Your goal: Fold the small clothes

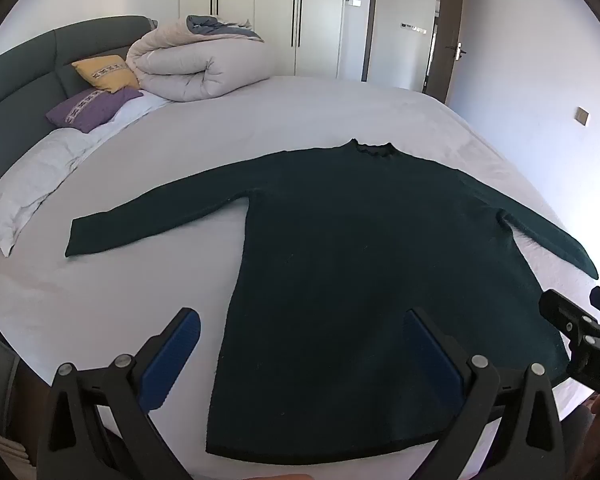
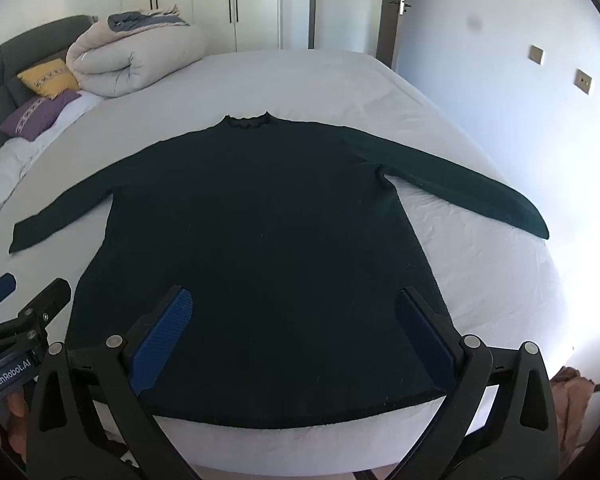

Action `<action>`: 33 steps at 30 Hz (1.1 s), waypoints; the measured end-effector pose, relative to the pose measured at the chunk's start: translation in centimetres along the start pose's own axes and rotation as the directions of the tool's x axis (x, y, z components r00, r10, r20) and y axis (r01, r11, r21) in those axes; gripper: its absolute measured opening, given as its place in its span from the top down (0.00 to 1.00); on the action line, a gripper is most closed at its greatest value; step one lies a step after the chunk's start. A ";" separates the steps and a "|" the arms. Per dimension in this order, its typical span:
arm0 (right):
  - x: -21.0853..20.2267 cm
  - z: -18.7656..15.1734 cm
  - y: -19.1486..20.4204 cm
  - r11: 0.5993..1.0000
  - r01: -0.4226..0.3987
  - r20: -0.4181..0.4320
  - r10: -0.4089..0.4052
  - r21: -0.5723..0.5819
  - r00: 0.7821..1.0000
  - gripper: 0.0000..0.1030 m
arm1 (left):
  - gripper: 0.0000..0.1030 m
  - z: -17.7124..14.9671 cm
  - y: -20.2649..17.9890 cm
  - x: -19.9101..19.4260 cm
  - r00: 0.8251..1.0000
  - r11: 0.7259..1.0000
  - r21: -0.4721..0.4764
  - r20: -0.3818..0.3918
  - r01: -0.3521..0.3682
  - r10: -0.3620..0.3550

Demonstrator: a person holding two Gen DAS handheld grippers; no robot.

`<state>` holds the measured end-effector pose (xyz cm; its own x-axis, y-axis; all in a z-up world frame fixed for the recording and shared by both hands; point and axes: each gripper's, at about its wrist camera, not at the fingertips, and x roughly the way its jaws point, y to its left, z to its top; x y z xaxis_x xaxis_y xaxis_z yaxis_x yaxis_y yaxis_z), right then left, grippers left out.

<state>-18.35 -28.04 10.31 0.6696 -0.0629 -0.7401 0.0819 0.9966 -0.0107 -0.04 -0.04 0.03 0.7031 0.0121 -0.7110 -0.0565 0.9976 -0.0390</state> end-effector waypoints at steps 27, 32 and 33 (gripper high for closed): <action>0.3 -0.1 0.3 1.000 0.021 -0.007 -0.021 -0.011 1.000 0.00 | 0.00 -0.5 1.2 0.8 1.000 1.000 -0.025 -0.017 -0.012 0.012; 0.0 0.0 0.2 1.000 0.022 -0.008 -0.022 -0.010 1.000 0.00 | 0.00 -0.5 1.3 0.6 1.000 1.000 -0.026 -0.017 -0.012 0.012; 0.0 0.1 0.2 1.000 0.020 -0.009 -0.020 -0.010 1.000 0.00 | 0.00 -0.5 1.3 0.6 1.000 1.000 -0.026 -0.017 -0.011 0.010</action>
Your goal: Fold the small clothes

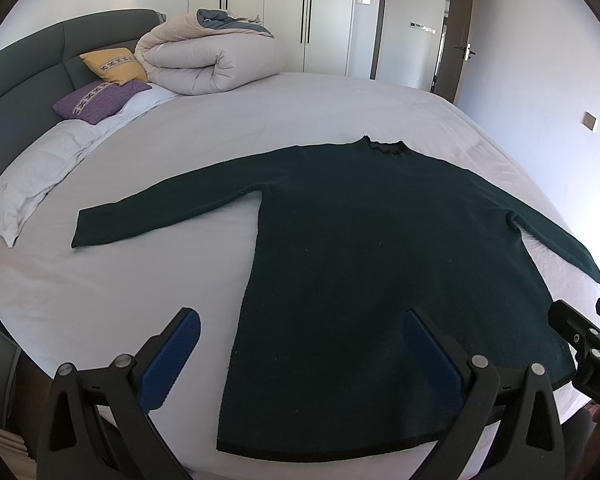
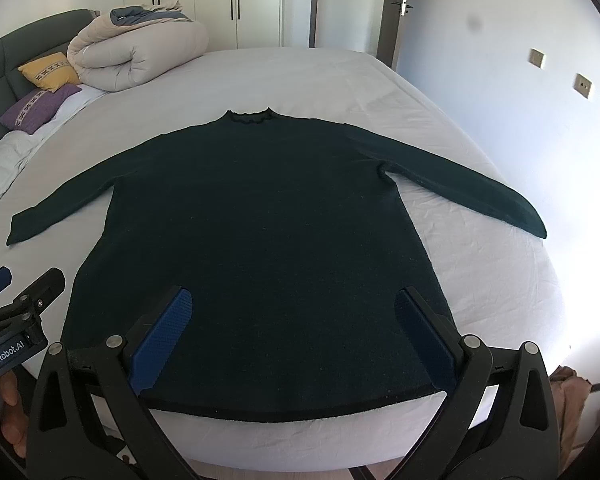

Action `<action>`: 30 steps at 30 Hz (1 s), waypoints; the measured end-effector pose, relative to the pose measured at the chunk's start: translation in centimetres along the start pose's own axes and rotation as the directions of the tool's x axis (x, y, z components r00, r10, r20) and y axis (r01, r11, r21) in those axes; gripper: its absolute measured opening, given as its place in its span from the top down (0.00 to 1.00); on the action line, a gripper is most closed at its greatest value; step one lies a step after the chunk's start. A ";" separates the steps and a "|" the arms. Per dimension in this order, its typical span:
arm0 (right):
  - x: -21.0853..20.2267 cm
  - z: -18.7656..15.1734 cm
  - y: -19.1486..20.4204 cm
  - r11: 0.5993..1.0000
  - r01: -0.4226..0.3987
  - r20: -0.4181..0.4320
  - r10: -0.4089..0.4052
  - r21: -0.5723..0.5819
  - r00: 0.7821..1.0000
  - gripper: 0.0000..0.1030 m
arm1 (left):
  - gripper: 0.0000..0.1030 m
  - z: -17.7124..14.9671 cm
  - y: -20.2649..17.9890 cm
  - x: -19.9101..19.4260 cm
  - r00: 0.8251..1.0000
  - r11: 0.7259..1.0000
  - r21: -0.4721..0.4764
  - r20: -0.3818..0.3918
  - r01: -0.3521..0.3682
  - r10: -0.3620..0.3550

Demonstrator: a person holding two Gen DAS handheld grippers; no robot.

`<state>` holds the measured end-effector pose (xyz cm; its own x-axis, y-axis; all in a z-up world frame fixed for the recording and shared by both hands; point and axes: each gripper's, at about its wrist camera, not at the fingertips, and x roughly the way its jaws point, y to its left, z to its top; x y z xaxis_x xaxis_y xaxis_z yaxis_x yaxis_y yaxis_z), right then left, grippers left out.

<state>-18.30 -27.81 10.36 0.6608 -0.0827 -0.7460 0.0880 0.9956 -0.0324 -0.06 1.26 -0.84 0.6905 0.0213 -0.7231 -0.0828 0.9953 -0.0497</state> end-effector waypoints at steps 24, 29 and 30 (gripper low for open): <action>-0.4 -0.2 0.3 1.000 0.009 0.001 -0.009 -0.001 1.000 0.00 | 0.00 -0.3 0.4 0.1 1.000 1.000 -0.006 -0.003 0.001 -0.002; -0.4 -0.3 0.4 1.000 0.010 0.001 -0.010 -0.003 1.000 0.00 | 0.00 -0.4 0.4 0.2 1.000 1.000 -0.006 -0.003 0.002 -0.002; -0.4 -0.3 0.4 1.000 0.010 0.001 -0.010 -0.002 1.000 0.00 | 0.00 -0.4 0.3 0.2 1.000 1.000 -0.007 -0.003 0.002 -0.002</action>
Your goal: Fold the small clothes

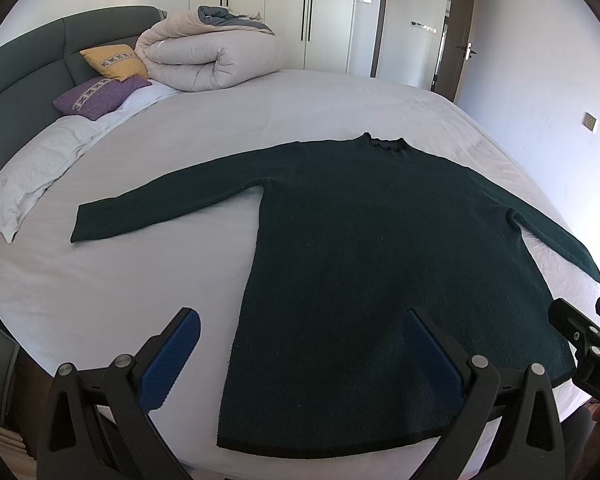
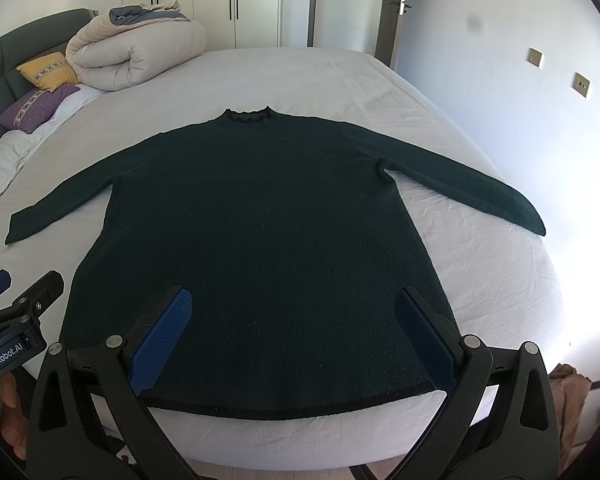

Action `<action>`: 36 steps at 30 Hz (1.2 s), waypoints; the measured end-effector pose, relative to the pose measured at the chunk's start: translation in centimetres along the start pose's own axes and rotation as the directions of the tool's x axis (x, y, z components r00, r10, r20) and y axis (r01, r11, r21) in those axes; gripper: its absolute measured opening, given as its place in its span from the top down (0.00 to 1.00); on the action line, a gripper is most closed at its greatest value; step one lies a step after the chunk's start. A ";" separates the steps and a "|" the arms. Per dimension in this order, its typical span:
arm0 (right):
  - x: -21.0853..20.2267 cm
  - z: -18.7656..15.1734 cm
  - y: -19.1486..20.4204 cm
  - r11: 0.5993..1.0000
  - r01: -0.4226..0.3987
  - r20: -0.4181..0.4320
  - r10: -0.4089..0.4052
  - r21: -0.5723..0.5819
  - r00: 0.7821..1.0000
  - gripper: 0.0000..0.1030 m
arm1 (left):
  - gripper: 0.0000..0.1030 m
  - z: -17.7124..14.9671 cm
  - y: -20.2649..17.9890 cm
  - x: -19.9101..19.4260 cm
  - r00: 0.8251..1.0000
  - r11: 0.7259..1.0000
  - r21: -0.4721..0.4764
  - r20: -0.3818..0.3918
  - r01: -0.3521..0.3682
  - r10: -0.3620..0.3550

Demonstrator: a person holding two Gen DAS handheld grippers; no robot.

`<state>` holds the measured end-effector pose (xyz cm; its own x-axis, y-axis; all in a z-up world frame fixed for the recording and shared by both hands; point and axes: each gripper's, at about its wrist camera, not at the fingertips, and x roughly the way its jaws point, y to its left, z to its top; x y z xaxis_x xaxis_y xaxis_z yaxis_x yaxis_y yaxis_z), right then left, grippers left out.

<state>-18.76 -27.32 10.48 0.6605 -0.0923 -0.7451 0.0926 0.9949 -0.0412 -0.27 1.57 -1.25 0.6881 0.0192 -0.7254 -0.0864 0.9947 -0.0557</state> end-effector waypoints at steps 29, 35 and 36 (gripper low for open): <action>0.5 -0.6 1.1 1.000 0.005 -0.013 -0.005 -0.009 1.000 0.00 | 0.00 -1.0 0.3 0.5 1.000 1.000 -0.012 -0.012 0.003 -0.003; 0.9 -0.6 1.3 1.000 0.007 -0.019 -0.007 -0.011 1.000 0.00 | 0.00 -1.1 0.4 0.7 1.000 1.000 -0.014 -0.021 0.001 -0.001; 1.0 -0.6 1.4 1.000 0.007 -0.020 -0.007 -0.012 1.000 0.00 | 0.00 -0.9 0.4 0.8 1.000 1.000 -0.016 -0.023 0.004 -0.004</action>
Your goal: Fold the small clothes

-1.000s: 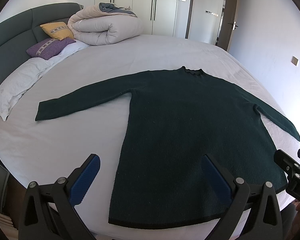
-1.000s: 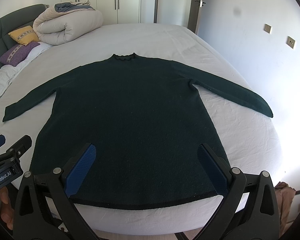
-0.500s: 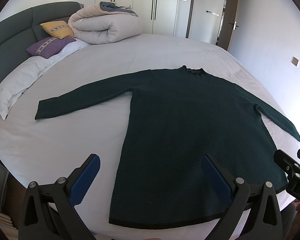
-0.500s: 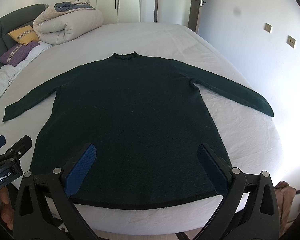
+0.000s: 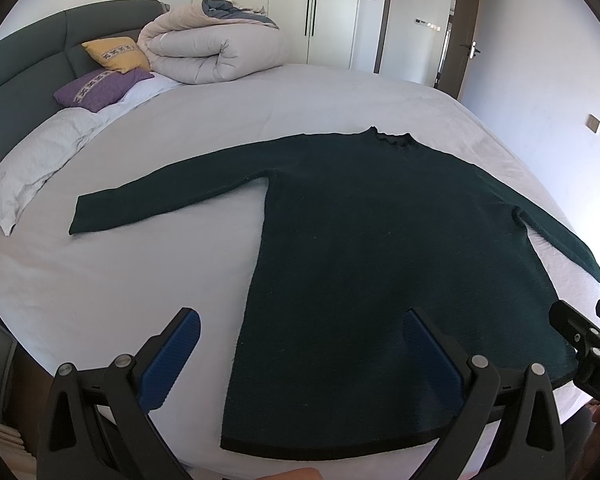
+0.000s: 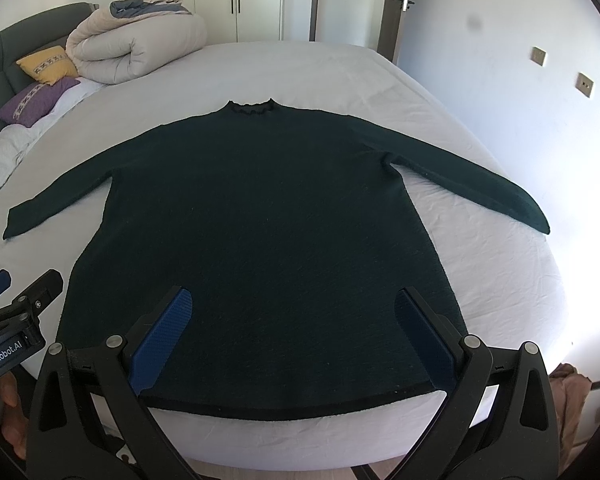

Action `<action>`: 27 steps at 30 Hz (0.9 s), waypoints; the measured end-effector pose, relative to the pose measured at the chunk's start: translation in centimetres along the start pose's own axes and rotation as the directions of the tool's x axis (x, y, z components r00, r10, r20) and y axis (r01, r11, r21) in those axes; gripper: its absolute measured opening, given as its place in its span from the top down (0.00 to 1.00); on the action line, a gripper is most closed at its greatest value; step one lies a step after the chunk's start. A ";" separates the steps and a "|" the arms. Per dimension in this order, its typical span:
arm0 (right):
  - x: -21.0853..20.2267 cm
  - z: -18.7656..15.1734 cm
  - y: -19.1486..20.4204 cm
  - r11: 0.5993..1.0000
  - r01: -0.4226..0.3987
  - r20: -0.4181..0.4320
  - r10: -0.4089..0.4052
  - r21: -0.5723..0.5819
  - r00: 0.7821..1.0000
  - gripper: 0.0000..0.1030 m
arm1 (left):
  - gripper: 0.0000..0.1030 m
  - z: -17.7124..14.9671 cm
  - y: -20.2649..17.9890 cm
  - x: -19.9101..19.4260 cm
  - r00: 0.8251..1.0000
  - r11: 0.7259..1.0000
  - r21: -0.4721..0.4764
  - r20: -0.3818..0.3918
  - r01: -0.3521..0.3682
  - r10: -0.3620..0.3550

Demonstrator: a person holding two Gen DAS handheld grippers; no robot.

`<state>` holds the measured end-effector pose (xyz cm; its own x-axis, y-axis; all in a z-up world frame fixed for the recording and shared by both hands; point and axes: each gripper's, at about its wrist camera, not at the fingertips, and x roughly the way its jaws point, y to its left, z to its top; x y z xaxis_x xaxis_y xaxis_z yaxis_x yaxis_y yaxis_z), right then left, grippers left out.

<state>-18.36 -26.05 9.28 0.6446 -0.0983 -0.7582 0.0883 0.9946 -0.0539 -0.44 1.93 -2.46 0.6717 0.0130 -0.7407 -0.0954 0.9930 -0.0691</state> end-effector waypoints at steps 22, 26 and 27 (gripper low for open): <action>1.5 0.7 1.5 1.000 0.014 -0.018 -0.014 -0.023 1.000 0.00 | 0.00 0.8 2.4 2.1 0.999 0.999 -0.048 -0.037 -0.023 0.022; 2.0 1.6 1.5 1.000 0.007 -0.001 -0.007 -0.013 1.000 0.00 | 0.00 2.0 5.1 2.9 0.999 0.992 -0.129 -0.029 0.010 -0.014; 2.1 1.9 1.4 1.000 0.000 0.007 0.000 -0.006 1.000 0.00 | 0.00 2.4 5.7 3.0 1.000 0.990 -0.143 -0.018 0.019 -0.022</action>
<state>-15.44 -24.92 8.87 0.6497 -0.0989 -0.7538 0.0839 0.9948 -0.0582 2.75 7.92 -3.50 0.6601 -0.0108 -0.7511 -0.1869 0.9661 -0.1781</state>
